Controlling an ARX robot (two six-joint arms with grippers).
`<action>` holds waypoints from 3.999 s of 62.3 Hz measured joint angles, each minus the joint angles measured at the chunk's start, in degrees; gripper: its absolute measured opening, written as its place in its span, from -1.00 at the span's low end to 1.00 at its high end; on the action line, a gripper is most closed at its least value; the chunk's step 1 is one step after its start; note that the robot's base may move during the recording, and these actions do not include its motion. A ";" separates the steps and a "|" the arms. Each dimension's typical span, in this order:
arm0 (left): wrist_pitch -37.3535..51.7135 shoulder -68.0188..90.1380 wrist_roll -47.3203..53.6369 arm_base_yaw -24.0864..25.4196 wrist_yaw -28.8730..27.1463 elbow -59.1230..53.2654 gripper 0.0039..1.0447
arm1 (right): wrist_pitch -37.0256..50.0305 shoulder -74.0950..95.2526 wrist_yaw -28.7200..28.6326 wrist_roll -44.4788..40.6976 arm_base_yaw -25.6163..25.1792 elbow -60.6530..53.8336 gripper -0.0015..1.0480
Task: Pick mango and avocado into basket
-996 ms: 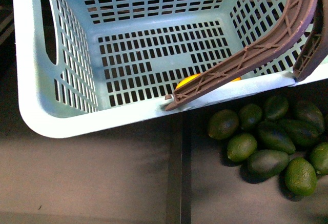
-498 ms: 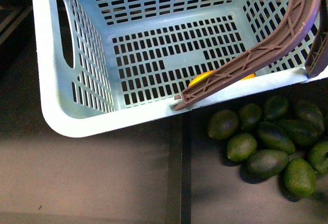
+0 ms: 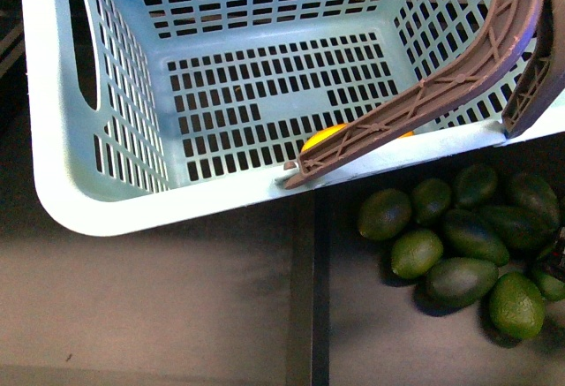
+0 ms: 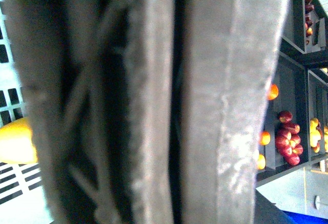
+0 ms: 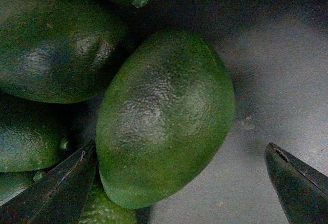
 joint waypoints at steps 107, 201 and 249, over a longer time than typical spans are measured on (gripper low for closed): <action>0.00 0.00 -0.07 0.00 0.17 0.00 -0.49 | -9.90 -47.43 -13.97 -22.71 -13.75 -15.98 -0.07; 0.00 0.00 -0.11 0.04 -0.02 0.00 -0.49 | 2.86 -69.18 13.77 -7.13 30.42 -15.10 0.68; 0.00 0.00 -0.13 0.04 0.11 0.00 -0.49 | 13.42 -95.06 7.87 -6.93 22.97 -44.85 -0.96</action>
